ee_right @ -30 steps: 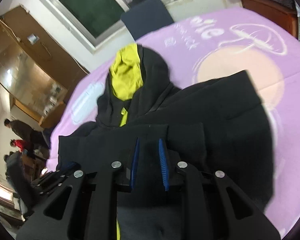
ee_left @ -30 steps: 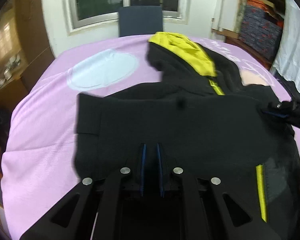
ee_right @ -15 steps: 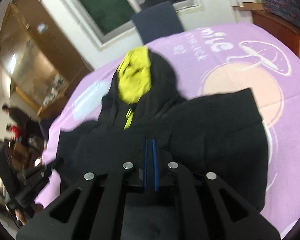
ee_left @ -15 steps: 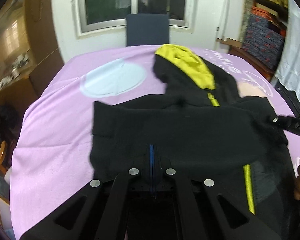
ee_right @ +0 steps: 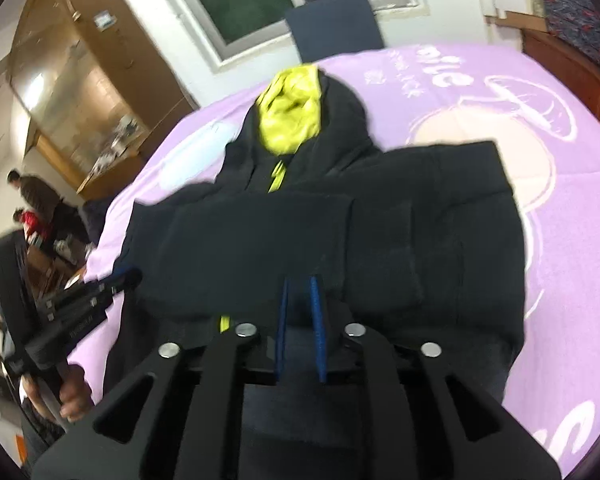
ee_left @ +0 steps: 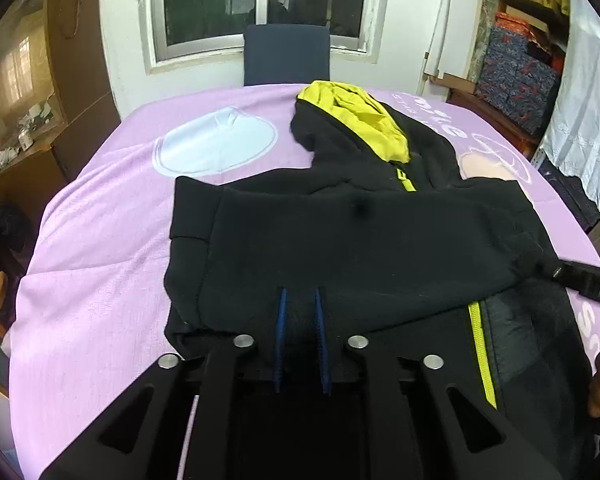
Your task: Fold large clothes
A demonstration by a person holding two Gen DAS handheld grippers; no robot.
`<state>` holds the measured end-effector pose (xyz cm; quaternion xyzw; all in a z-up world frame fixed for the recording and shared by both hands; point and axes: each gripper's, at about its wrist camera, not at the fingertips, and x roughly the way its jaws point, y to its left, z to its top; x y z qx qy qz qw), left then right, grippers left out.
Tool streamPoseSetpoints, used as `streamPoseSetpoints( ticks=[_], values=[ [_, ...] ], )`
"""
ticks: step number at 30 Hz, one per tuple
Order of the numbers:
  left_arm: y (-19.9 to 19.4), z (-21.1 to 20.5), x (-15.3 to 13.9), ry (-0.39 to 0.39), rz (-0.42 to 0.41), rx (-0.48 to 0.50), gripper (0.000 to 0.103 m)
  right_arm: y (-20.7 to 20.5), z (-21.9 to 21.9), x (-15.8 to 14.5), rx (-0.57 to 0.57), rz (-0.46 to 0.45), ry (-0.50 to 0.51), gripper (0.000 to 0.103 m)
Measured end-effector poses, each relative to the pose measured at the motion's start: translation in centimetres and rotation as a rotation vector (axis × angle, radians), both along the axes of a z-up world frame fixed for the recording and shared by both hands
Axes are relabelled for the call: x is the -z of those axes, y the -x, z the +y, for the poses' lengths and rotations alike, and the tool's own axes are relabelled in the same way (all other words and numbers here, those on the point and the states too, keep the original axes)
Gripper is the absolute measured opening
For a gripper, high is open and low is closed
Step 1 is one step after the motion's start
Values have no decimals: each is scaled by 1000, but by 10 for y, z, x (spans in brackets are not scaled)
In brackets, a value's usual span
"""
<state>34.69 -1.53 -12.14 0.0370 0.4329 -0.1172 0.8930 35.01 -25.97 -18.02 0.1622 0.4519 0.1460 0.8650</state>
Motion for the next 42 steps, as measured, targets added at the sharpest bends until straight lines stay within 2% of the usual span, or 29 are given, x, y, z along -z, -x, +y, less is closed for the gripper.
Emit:
streamPoseSetpoints(
  ticks=[3,7,9,10,11,12,15,17,18,19,20,21,25,31,36,42],
  values=[
    [-11,-7,17,-64,26,-19,27,-6,1,22,-19,66,-1,12],
    [-15,-2,12,-23,37,-56,28,-10,-7,17,-14,87,-45,14],
    [-13,0,1,8,18,-62,29,-11,-8,5,-19,58,-15,19],
    [-12,-1,-5,13,2,-64,32,-13,-9,-3,-16,38,5,29],
    [-12,0,-9,5,-15,-71,43,-16,-10,-8,-11,27,14,37],
    [-12,0,-13,-14,-39,-86,53,-21,-11,-14,-2,15,20,39],
    [-17,2,-3,-17,-36,-109,59,-39,-15,-31,25,-20,9,41],
    [-25,5,22,-10,25,-119,60,-49,-17,-40,50,-49,-2,51],
    [-25,7,24,-1,23,-122,61,-54,-17,-43,63,-67,-5,52],
    [-24,8,19,11,14,-113,63,-60,-17,-47,76,-93,-2,54],
    [-24,9,19,31,10,-109,71,-65,-17,-49,80,-104,8,56],
    [-28,11,25,49,38,-109,72,-71,-16,-51,84,-114,22,58],
    [-29,11,24,47,33,-110,73,-103,-7,-50,98,-142,89,66],
    [-20,24,-4,56,-61,-172,75,-152,-6,-40,91,-138,110,74],
    [-30,42,0,102,-22,-245,75,-189,-10,-32,79,-114,126,74],
    [-28,45,3,98,9,-251,74,-238,-8,-17,89,-90,138,75]
  ],
)
